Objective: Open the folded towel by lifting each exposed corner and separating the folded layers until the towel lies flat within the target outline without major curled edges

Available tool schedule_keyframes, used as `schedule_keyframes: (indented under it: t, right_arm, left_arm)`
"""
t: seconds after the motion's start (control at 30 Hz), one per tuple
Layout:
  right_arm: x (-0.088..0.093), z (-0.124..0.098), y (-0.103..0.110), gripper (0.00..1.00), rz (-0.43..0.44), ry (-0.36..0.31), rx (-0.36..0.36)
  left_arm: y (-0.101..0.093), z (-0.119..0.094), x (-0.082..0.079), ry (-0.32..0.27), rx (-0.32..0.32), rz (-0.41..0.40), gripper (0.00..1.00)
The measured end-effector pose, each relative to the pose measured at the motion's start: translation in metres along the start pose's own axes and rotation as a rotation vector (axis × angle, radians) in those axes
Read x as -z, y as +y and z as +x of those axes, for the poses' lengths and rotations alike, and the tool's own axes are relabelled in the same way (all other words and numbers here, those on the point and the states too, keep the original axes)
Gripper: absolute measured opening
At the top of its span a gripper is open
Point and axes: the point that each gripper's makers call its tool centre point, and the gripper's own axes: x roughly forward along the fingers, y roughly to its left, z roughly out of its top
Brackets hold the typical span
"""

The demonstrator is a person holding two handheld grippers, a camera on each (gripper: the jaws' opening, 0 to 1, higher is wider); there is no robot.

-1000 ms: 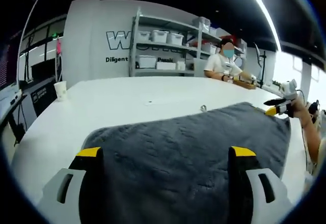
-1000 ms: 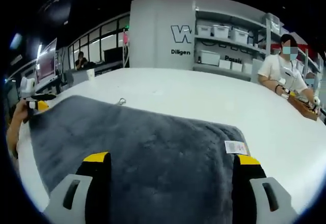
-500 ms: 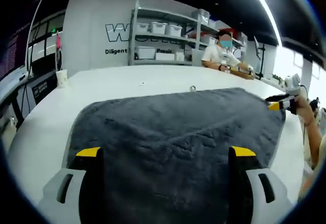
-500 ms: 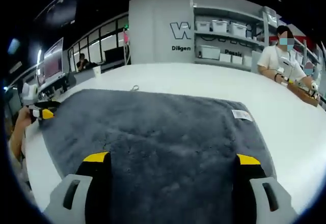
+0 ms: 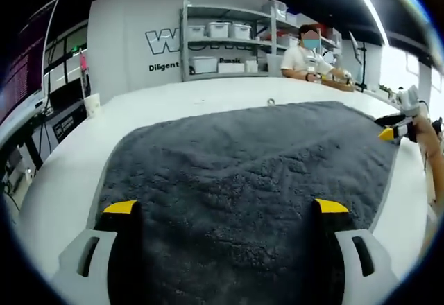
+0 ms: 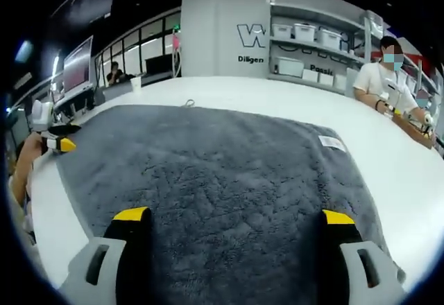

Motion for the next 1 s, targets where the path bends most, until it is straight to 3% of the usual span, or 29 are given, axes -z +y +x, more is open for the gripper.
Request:
schedule_keyframes:
  t: [0.23, 0.67, 0.83, 1.0]
  right_arm:
    - [0.004, -0.006, 0.000, 0.99, -0.006, -0.006, -0.011]
    - [0.007, -0.015, 0.002, 0.99, 0.000, -0.048, -0.003]
    - [0.008, -0.018, 0.004, 0.99, -0.002, -0.015, -0.009]
    - [0.004, -0.030, 0.006, 0.99, 0.010, -0.029, 0.004]
  left_arm:
    - [-0.002, -0.005, 0.004, 0.019, 0.032, 0.019, 0.99]
    - [-0.004, -0.010, 0.006, -0.002, 0.040, 0.021, 0.99]
    - [-0.005, -0.012, 0.006, 0.005, 0.051, 0.022, 0.99]
    - [-0.006, -0.025, -0.005, -0.057, 0.048, 0.006, 0.99]
